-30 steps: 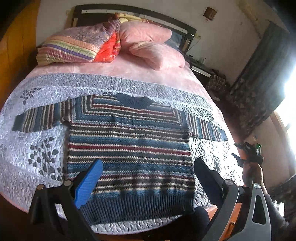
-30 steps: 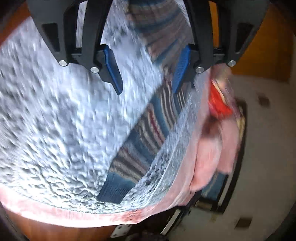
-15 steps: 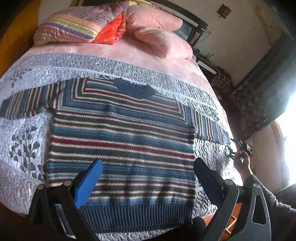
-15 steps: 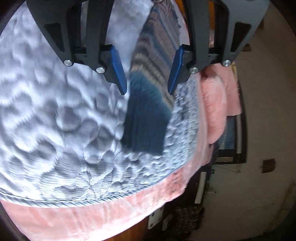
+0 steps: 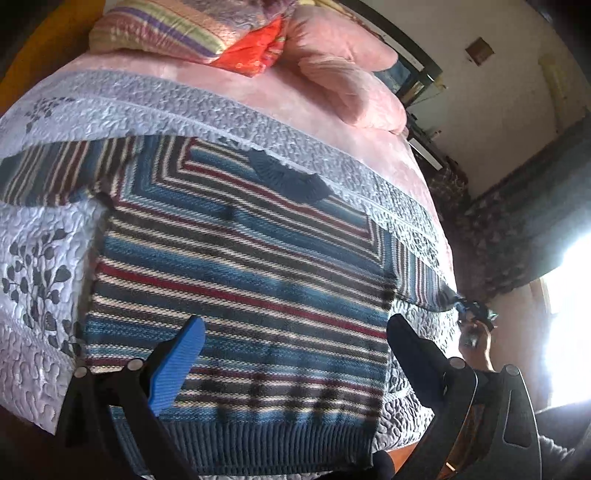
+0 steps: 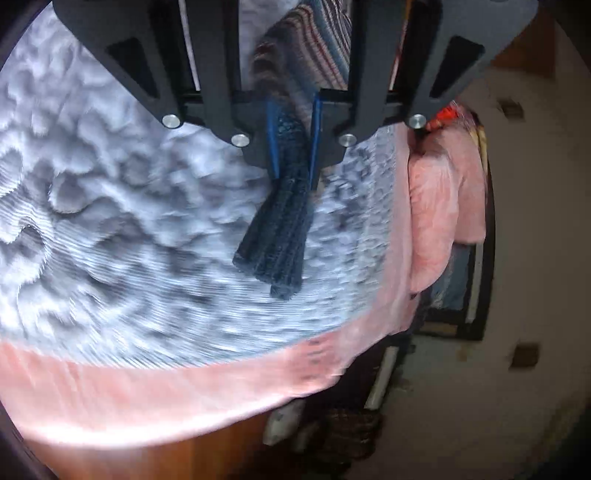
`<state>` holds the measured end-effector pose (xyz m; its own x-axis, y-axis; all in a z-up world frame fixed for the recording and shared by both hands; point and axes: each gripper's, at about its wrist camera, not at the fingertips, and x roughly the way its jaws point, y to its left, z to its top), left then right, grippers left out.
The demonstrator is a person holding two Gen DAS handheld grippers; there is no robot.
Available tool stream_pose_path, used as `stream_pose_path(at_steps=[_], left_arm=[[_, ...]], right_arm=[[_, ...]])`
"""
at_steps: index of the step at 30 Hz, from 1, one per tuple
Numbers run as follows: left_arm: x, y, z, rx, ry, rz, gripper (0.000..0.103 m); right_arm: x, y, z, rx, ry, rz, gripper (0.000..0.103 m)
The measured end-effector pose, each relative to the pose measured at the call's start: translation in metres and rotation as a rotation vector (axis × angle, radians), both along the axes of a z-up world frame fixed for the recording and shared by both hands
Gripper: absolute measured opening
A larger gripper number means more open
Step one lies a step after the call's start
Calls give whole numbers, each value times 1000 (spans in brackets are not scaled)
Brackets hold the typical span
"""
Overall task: Fold small clothes
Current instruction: 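Fold the held sleeve across the sweater body with the right tool, release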
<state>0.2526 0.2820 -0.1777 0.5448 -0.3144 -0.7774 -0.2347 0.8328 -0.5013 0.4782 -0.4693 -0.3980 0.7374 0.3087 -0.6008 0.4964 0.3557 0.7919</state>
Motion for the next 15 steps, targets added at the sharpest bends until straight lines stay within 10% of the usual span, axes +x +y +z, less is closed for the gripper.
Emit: stream_pose_path(at_steps=[8,15], left_arm=[[4,17,-3,23,-22,2,99],[15,25,9,47,-34,-30,99]], right_arm=[[14,141,145,-400,-153,303,11],[3,277,195,-665,-212,507,11]])
